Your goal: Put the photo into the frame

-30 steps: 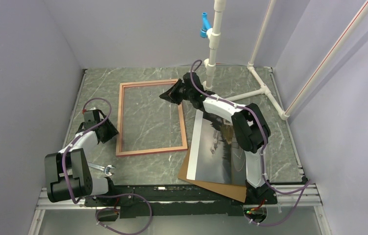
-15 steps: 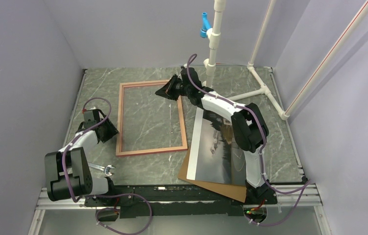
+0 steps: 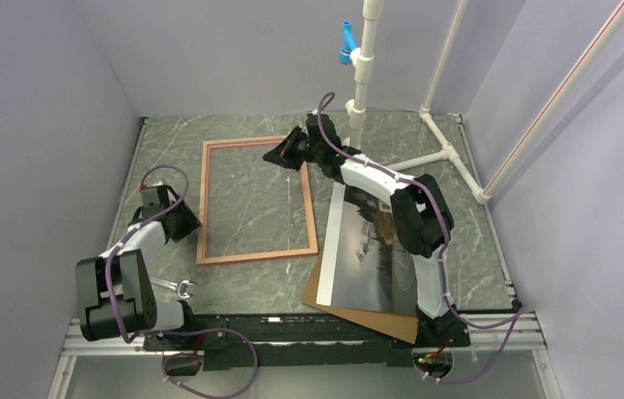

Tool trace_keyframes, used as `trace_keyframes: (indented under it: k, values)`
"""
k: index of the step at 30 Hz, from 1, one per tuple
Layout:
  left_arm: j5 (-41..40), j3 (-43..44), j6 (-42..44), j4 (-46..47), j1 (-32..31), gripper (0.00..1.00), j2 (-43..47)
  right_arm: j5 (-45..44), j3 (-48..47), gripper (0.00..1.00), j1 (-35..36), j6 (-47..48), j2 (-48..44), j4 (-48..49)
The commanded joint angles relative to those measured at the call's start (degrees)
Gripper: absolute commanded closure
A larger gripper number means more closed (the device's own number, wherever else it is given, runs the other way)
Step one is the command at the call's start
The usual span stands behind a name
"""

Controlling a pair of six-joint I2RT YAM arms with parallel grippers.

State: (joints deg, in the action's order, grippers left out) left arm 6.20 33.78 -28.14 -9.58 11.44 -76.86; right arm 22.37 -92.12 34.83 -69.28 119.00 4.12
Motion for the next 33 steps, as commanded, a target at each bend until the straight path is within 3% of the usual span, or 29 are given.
trace_keyframes:
  k: [1, 33]
  values:
    - [-0.75, -1.00, 0.90, -3.05, -0.24, 0.53, -2.52, 0.36, -3.37, 1.00, 0.08, -2.26, -0.26, 0.81]
    - [-0.06, -0.74, 1.07, -2.92, -0.21, 0.55, -3.40, 1.28, 4.26, 1.00, -1.54, -3.96, -1.97, 4.92]
